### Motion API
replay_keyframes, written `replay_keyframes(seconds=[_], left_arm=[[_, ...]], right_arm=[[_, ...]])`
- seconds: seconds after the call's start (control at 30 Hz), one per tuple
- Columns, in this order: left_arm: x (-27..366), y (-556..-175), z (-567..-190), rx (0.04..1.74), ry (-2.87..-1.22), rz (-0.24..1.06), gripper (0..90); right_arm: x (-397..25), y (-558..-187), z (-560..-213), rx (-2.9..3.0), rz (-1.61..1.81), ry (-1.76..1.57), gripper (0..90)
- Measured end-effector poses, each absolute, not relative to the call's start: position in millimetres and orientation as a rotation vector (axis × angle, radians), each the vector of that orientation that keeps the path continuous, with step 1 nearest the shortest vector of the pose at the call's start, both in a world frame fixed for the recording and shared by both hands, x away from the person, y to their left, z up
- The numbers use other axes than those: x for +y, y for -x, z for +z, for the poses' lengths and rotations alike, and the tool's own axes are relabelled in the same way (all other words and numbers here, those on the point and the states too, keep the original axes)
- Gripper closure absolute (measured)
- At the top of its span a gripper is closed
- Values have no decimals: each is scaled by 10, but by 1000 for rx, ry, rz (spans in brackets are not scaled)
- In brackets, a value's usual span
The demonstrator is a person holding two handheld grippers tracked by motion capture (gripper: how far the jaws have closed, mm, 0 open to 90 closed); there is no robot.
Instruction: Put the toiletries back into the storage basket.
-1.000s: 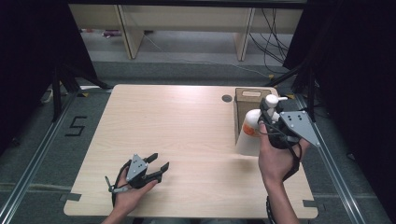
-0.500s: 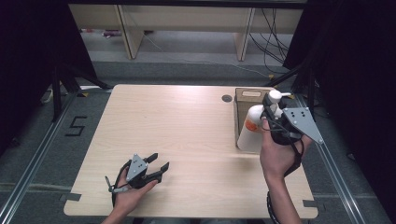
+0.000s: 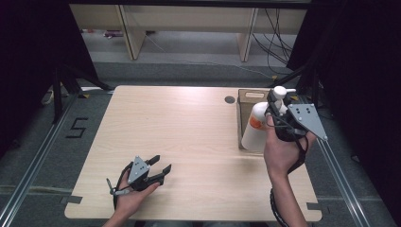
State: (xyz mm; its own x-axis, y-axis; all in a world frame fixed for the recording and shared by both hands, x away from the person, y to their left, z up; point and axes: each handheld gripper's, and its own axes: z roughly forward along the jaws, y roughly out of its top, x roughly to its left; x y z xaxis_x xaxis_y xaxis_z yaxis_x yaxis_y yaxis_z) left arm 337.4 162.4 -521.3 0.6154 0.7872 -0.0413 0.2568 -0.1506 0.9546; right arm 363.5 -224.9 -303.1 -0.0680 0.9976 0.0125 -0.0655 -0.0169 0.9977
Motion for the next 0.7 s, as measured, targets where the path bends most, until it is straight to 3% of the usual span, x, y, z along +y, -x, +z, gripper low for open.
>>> replay_keyframes(seconds=[0.7], left_arm=[[1623, -3373, -5213, 863, -1706, 581, 401]], right_arm=[[-2266, -3795, -2926, 1174, 1303, -1154, 606]])
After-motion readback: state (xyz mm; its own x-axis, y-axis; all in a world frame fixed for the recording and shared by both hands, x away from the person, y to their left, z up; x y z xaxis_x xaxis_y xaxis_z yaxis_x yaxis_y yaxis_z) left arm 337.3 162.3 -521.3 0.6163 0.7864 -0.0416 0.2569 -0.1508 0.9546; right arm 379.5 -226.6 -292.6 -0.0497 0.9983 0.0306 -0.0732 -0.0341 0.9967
